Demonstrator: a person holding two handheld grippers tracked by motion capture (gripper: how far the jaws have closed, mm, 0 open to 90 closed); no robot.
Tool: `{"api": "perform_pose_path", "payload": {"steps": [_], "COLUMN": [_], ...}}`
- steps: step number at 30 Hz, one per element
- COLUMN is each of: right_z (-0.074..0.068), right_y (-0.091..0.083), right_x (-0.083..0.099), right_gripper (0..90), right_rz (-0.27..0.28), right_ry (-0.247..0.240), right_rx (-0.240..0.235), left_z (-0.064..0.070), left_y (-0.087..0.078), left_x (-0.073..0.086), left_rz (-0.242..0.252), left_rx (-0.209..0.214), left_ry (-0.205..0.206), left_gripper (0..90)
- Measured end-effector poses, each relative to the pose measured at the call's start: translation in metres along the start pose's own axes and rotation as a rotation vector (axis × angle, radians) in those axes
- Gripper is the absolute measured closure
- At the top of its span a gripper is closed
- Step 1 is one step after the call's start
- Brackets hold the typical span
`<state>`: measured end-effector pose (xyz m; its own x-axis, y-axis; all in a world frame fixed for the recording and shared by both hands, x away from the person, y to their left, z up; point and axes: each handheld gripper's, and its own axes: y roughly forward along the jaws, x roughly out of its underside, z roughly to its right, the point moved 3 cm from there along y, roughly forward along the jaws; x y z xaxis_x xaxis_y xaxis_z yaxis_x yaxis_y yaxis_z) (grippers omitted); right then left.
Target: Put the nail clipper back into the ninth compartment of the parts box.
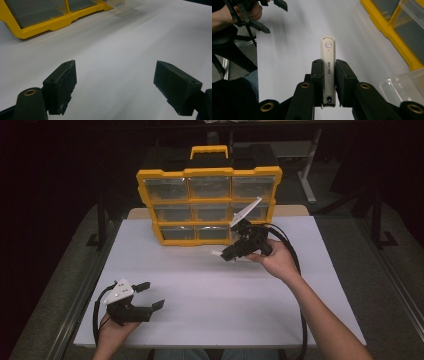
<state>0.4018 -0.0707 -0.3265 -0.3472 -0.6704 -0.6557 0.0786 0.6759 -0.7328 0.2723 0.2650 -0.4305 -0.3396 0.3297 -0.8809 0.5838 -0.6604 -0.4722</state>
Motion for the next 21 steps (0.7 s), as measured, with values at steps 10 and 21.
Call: {"api": "perform_pose_path", "payload": {"steps": [10, 21], "right_z": [0.010, 0.023], "right_y": [-0.009, -0.024], "right_x": [-0.011, -0.017], "right_gripper": [75.8, 75.8], "right_rz": [-0.013, -0.008], "right_ry": [0.010, 0.047], "right_rx": [0.023, 0.054], "left_z": [0.000, 0.000], "left_y": [0.000, -0.001], "left_x": [0.000, 0.000], "left_rz": [-0.003, -0.006], "left_rx": [0.000, -0.002], "left_ry": [-0.001, -0.007], "left_gripper": [18.1, 18.0]}}
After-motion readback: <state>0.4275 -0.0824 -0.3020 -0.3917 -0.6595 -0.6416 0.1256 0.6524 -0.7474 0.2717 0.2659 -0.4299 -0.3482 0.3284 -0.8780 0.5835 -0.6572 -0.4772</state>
